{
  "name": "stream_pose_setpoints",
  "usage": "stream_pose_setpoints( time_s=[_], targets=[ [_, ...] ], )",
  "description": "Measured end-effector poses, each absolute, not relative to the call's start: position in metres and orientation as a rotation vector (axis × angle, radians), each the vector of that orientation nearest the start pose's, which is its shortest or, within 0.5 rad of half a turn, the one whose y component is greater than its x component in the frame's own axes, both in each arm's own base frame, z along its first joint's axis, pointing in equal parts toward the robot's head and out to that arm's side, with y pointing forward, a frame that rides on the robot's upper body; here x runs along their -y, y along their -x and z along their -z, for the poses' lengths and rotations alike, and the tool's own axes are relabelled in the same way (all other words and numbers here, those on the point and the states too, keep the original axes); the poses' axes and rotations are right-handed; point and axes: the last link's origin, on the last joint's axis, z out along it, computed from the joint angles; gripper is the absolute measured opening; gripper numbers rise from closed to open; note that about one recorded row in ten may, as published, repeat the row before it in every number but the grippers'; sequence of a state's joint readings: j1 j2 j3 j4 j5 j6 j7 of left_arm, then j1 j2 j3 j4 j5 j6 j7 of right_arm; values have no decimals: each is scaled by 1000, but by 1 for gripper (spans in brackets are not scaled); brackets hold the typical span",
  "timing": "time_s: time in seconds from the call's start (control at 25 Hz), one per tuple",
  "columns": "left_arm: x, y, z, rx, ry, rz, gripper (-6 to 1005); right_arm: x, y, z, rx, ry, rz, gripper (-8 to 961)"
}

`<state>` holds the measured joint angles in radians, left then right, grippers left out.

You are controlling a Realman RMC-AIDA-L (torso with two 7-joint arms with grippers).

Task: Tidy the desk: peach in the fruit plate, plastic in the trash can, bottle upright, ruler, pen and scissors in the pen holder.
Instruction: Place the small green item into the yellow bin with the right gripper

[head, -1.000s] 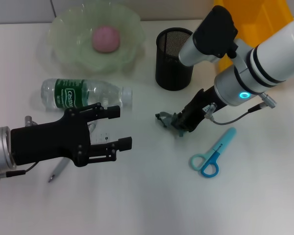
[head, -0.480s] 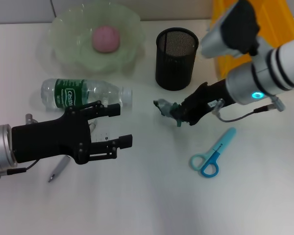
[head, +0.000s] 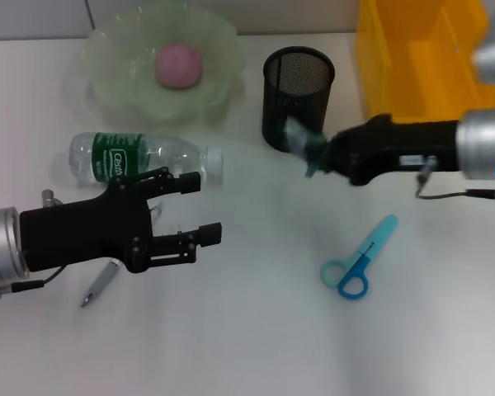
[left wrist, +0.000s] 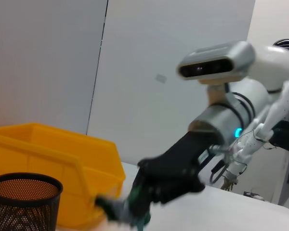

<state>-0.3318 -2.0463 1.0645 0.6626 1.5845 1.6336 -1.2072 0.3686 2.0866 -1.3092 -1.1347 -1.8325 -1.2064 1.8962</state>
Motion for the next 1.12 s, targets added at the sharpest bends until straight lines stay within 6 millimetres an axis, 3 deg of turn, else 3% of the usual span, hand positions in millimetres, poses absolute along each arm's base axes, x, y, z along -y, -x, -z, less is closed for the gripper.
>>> stream_pose_setpoints(
  time_s=[0.28, 0.44, 0.76, 1.12],
  targets=[
    [-278, 264, 9, 442, 2757, 940, 799, -318, -237, -21, -608, 2475, -919, 17],
    [-278, 263, 9, 439, 2758, 940, 799, -311, -262, -36, -580, 2307, -1038, 17],
    [-280, 259, 10, 424, 2765, 952, 800, -314, -295, -61, -649, 2062, -1098, 16],
    [-280, 259, 11, 425, 2763, 952, 799, -346, -319, -74, -816, 1843, -1026, 16]
  ],
)
